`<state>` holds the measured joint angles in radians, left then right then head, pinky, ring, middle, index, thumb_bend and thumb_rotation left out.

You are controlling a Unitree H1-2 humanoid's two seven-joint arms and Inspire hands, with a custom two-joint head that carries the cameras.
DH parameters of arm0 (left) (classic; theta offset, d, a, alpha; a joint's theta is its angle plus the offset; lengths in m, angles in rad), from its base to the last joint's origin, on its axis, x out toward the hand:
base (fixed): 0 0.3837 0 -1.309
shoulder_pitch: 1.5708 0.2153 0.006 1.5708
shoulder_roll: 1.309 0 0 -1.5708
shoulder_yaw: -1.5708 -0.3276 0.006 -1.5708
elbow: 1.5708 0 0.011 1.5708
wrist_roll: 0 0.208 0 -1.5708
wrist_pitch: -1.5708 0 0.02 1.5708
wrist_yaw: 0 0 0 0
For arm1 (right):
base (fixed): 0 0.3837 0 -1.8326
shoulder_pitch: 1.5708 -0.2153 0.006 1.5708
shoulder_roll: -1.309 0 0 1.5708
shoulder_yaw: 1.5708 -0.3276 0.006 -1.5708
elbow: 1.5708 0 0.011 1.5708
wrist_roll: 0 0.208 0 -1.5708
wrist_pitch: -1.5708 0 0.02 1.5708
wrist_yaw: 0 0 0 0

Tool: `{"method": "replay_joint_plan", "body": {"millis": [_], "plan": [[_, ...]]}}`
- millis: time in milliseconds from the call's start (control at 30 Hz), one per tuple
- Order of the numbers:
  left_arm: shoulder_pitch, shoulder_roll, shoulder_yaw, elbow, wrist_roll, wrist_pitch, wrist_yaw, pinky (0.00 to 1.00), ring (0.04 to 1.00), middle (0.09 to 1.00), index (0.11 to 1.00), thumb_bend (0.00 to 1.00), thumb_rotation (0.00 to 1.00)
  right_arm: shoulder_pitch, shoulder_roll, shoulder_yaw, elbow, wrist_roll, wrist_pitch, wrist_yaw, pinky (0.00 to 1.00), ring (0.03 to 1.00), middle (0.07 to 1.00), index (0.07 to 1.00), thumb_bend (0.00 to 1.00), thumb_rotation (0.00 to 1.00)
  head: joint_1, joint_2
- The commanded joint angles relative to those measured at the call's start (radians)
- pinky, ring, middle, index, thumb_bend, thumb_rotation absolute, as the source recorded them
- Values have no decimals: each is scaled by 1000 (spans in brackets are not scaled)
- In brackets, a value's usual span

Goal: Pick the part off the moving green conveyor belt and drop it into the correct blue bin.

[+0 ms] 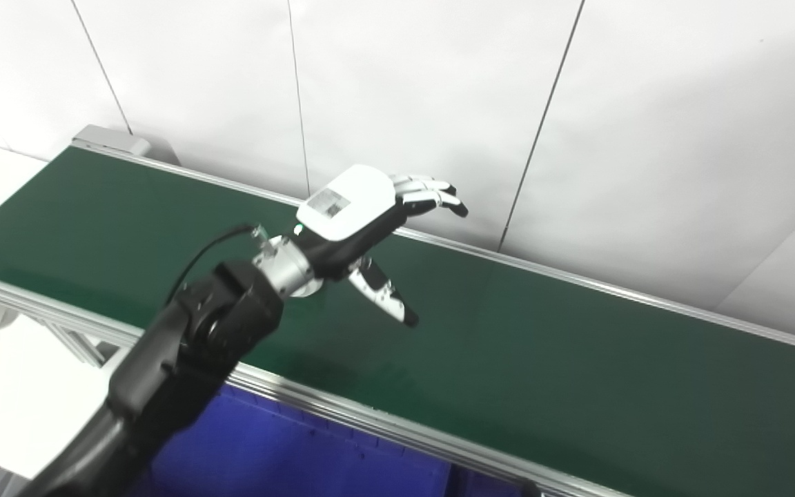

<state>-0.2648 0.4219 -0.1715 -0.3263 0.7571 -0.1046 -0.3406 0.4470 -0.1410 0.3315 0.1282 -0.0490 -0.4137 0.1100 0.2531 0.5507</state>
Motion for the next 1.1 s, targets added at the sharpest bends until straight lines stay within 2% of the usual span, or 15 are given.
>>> {"method": "replay_joint_plan", "body": {"millis": [0, 133, 233, 300, 367, 500, 600, 733, 967, 1067], "plan": [[-60, 29, -6, 9, 37, 8, -18, 799, 839, 849, 784, 1000, 223, 3, 6, -1, -19, 10, -56, 11, 1000, 990, 996, 1000, 892, 978, -1, 1], [-102, 50, -18, 64, 79, 2, -34, 764, 814, 829, 784, 1000, 210, 5, 7, 0, -19, 10, -56, 13, 1000, 989, 996, 1000, 900, 978, -1, 3], [-125, 58, -24, 79, 108, 29, -77, 730, 809, 825, 789, 1000, 202, 6, 6, 2, -21, 10, -56, 14, 1000, 990, 997, 1000, 897, 980, -3, 4], [-137, 59, -28, 71, 125, 69, -131, 677, 802, 825, 795, 1000, 189, 6, 7, 2, -22, 10, -56, 15, 1000, 988, 996, 1000, 898, 980, -3, 5], [-151, 62, -36, 60, 151, 113, -198, 676, 805, 827, 798, 1000, 199, 7, 8, 1, -23, 9, -56, 16, 999, 989, 996, 1000, 899, 981, -3, 5], [-177, 65, -53, 26, 208, 204, -344, 724, 833, 850, 824, 1000, 234, 9, 10, 1, -24, 11, -55, 19, 998, 991, 997, 1000, 897, 977, -2, 6], [-193, 70, -64, 18, 246, 235, -413, 740, 835, 854, 828, 1000, 242, 9, 13, 0, -22, 15, -55, 23, 1000, 993, 998, 1000, 903, 973, -4, 6], [-187, 74, -58, 40, 248, 246, -421, 736, 832, 850, 822, 1000, 231, 9, 15, -2, -23, 16, -56, 25, 1000, 990, 996, 1000, 901, 973, -8, 8], [-148, 79, -64, 66, 245, 279, -437, 732, 858, 874, 842, 1000, 273, 6, 16, -2, -24, 22, -56, 31, 999, 981, 993, 1000, 889, 962, -12, 8], [-126, 77, -81, 101, 289, 269, -389, 718, 852, 868, 838, 1000, 277, 8, 16, -4, -25, 22, -56, 34, 998, 982, 994, 1000, 901, 965, -13, 9]]}}
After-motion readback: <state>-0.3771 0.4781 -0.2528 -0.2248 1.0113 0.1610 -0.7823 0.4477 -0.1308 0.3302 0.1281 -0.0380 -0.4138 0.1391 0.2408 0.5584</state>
